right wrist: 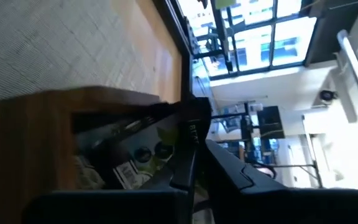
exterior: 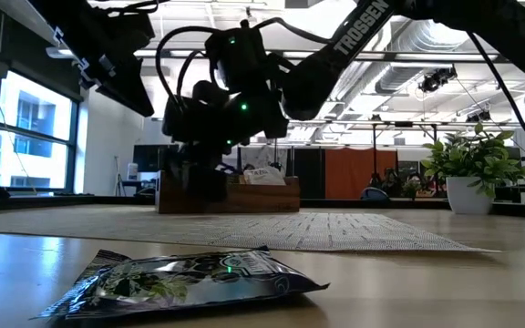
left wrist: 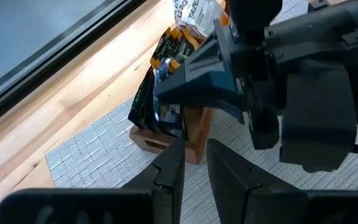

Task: Pick & Place Tea
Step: Put the purple tea bag into the left section of the wooden organizer

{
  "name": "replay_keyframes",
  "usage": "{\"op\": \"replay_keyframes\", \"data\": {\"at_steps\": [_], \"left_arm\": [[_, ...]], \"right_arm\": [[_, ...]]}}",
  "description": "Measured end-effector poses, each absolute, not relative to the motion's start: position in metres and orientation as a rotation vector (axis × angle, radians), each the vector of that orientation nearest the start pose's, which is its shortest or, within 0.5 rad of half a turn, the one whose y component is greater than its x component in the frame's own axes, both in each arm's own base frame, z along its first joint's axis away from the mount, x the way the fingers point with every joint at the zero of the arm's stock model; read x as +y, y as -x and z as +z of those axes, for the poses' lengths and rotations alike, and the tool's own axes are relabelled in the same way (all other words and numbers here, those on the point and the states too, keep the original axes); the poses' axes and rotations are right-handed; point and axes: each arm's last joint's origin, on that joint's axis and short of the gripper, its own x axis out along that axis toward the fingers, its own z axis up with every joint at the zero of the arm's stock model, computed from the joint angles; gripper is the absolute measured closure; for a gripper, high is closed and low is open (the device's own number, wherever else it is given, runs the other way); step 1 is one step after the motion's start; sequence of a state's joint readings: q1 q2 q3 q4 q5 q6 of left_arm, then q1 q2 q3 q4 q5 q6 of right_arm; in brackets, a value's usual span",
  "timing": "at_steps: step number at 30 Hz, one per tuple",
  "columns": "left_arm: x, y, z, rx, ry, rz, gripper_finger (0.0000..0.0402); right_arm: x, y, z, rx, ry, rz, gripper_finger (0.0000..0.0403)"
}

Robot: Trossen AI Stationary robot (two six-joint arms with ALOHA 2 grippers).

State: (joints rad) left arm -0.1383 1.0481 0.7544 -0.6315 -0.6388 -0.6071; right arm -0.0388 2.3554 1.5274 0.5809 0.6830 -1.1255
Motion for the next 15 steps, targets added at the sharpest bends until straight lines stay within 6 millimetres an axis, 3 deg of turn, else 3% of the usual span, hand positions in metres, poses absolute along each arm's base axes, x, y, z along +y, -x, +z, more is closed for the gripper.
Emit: {"op": "replay_keyframes", "data": {"at_steps": [15], "left_arm": [[-0.0099, -0.1954, 0.246, 0.686, 0.208, 0.693, 0.0335]], "right_arm": [[-0.0316, -0.5032, 0.1343, 0.628, 0.965, -0.551, 0.0316]]}}
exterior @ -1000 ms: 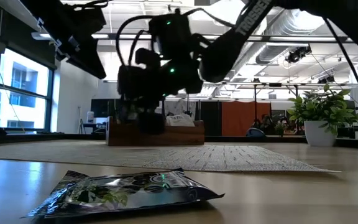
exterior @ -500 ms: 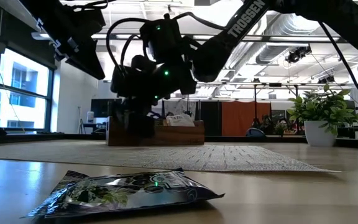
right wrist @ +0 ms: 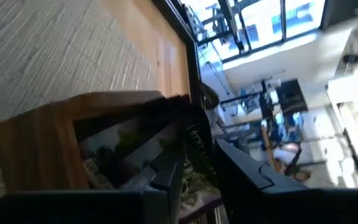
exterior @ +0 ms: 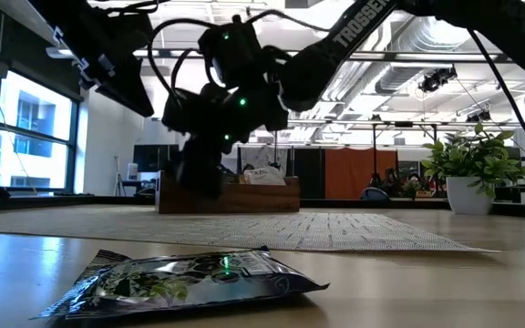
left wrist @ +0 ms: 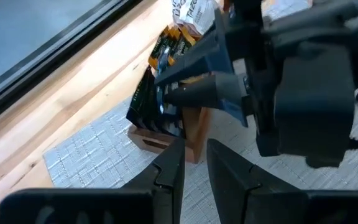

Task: Pick & Place Tea
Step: Put the purple tea bag into the left section of the wooden organizer, then adjust the purple tea bag into the left section of the wooden organizer

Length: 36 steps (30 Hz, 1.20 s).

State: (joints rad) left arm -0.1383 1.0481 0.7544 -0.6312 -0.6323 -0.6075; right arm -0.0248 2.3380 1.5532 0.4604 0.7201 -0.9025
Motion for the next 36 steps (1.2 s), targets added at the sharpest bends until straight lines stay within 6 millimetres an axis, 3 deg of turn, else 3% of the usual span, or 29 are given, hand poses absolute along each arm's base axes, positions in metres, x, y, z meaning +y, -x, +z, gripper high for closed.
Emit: {"op": "replay_keyframes", "data": {"at_steps": [5, 12, 18, 24, 29, 32, 36], "left_arm": [[-0.01, -0.196, 0.245, 0.696, 0.217, 0.676, 0.0335], [-0.01, -0.196, 0.245, 0.695, 0.22, 0.677, 0.0335], [-0.011, -0.196, 0.245, 0.704, 0.266, 0.659, 0.0335], [-0.012, -0.201, 0.237, 0.725, 0.301, 0.686, 0.0335], [-0.013, -0.209, 0.225, 0.763, 0.276, 0.716, 0.0335], [-0.013, -0.216, 0.224, 0.744, 0.311, 0.685, 0.0335], [0.0, -0.222, 0.226, 0.77, 0.323, 0.585, 0.0335]], "right_arm": [[-0.018, -0.499, 0.148, 0.634, 0.887, -0.528, 0.0316], [-0.012, -0.488, 0.188, 0.555, 0.647, -0.415, 0.0316], [-0.012, -0.475, 0.217, 0.591, 0.636, -0.427, 0.0316], [-0.004, -0.443, 0.264, 0.672, 0.656, -0.456, 0.0316], [-0.008, -0.395, 0.31, 0.696, 0.443, -0.485, 0.0316], [-0.016, -0.365, 0.302, 0.682, 0.3, -0.469, 0.0316], [-0.017, -0.336, 0.263, 0.59, 0.212, -0.357, 0.0316]]}}
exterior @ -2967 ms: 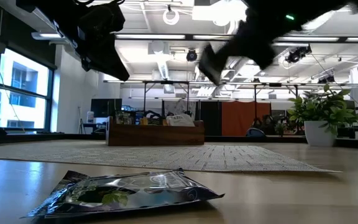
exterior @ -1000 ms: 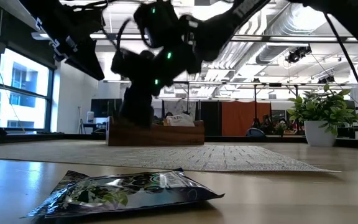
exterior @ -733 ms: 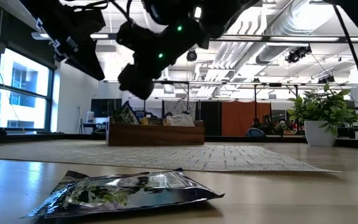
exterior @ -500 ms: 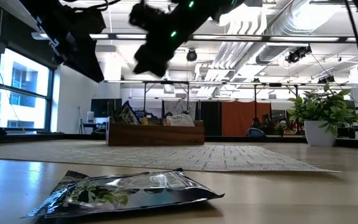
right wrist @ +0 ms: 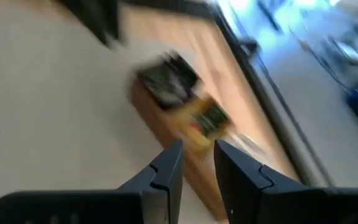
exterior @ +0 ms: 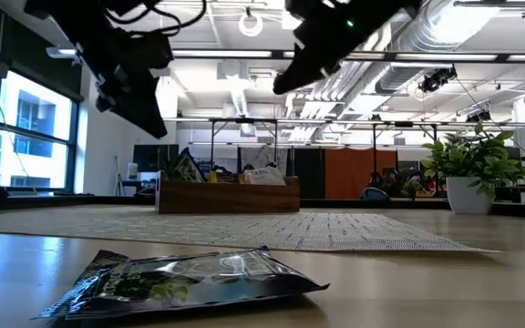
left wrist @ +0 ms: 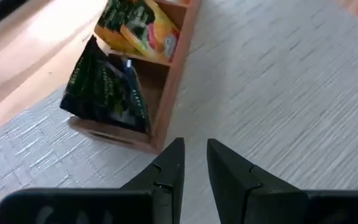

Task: Pick & Place Tea
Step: Adjust the purple tea bag into the left section of the wooden organizer

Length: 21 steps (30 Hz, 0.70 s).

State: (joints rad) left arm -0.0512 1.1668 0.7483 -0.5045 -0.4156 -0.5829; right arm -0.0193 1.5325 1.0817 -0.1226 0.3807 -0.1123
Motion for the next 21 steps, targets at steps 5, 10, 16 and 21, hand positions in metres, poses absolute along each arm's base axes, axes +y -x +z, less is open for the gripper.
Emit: {"op": "replay_keyframes", "data": {"at_steps": [5, 10, 16, 21], "left_arm": [[0.032, -0.222, 0.233, 0.756, 0.33, 0.523, 0.0335], [0.045, -0.226, 0.229, 0.779, 0.34, 0.444, 0.0335], [0.046, -0.232, 0.216, 0.851, 0.332, 0.455, 0.0334], [0.05, -0.236, 0.205, 0.893, 0.264, 0.559, 0.0323]], "right_arm": [[-0.015, -0.317, 0.239, 0.266, 0.177, -0.198, 0.0316], [-0.019, -0.309, 0.23, 0.186, 0.145, -0.089, 0.0316], [-0.025, -0.307, 0.226, 0.223, 0.103, -0.128, 0.0316], [-0.024, -0.307, 0.226, 0.219, 0.103, -0.121, 0.0316]]}}
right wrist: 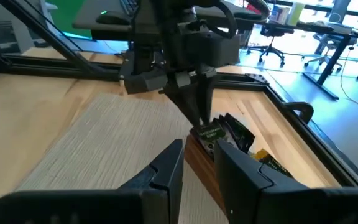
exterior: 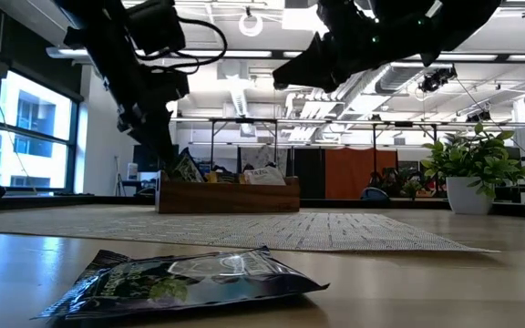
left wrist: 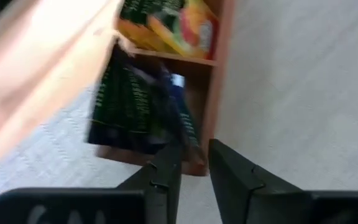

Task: Pick & Place Tea
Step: Adjust the purple tea bag into the left section of the wooden organizer

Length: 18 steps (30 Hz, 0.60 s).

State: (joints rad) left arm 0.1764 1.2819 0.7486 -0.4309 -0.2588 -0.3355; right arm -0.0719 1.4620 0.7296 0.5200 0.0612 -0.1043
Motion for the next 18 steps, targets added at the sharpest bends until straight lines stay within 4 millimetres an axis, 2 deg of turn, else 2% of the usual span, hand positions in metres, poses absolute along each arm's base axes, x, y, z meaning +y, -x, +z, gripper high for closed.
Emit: {"op": "replay_keyframes", "data": {"at_steps": [8, 11, 14, 18], "left_arm": [[0.0501, -0.2407, 0.1991, 0.91, 0.251, 0.542, 0.0251], [0.0503, -0.2407, 0.1989, 0.907, 0.257, 0.551, 0.0236], [0.0507, -0.2402, 0.1988, 0.908, 0.252, 0.567, 0.0241], [0.0502, -0.2404, 0.1988, 0.906, 0.276, 0.556, 0.0293]], "right_arm": [[-0.024, -0.3074, 0.2271, 0.211, 0.103, -0.122, 0.0316], [-0.0239, -0.3074, 0.2271, 0.212, 0.103, -0.121, 0.0316], [-0.024, -0.3074, 0.2268, 0.215, 0.103, -0.121, 0.0316], [-0.024, -0.3074, 0.2268, 0.214, 0.103, -0.121, 0.0316]]}}
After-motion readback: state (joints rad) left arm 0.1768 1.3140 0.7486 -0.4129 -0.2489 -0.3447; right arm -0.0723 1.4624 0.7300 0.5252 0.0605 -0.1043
